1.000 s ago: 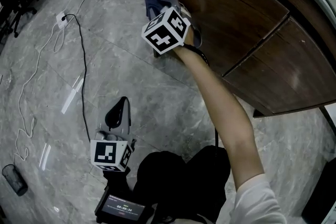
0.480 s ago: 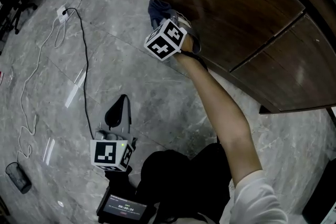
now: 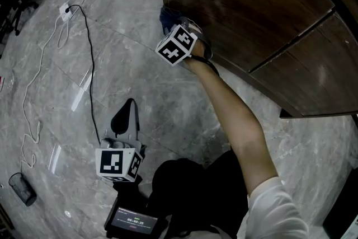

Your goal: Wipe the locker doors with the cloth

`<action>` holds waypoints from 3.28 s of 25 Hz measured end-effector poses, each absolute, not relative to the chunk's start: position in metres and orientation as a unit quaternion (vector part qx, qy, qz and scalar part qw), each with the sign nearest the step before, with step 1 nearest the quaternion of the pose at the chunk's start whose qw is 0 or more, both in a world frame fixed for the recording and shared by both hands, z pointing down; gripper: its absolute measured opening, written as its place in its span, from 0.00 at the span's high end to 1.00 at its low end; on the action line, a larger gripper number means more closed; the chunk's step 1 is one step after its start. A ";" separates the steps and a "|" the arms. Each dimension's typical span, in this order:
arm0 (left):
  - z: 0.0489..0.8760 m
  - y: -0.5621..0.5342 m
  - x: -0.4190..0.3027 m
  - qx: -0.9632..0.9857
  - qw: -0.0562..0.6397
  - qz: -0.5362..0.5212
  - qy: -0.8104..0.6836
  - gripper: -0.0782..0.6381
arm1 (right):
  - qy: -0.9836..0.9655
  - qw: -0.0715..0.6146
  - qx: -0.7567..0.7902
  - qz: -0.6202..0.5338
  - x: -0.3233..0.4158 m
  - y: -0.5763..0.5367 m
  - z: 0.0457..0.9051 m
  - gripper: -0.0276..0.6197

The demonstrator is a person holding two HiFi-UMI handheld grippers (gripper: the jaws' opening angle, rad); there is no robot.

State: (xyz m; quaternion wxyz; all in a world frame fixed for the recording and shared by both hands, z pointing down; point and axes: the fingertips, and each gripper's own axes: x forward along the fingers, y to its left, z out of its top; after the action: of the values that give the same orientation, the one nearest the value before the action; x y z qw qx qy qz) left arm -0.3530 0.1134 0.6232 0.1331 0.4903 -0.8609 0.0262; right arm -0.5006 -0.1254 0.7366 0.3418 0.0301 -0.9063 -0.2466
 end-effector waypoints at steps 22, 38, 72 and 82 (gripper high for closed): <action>0.604 0.076 -0.323 0.518 0.123 0.020 -0.846 0.89 | -0.954 0.227 -0.079 -0.181 -0.402 -0.065 0.625 0.80; 0.393 0.013 -0.256 0.562 0.141 0.073 -0.812 0.89 | -0.986 0.158 -0.057 -0.007 -0.183 -0.076 0.394 0.80; -0.106 0.050 -0.019 0.715 0.077 0.067 -0.691 0.89 | -0.942 0.024 0.331 0.056 0.153 -0.002 -0.118 0.82; -0.147 0.076 0.009 0.736 0.044 0.050 -0.673 0.89 | -0.930 0.004 0.365 0.027 0.175 0.026 -0.163 0.83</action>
State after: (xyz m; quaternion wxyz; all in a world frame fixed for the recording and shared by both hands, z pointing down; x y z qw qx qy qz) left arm 0.0088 0.0755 -0.1471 0.0438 0.7363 -0.6734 0.0502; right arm 0.1746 0.0262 -0.1633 0.0039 0.3653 -0.9305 0.0269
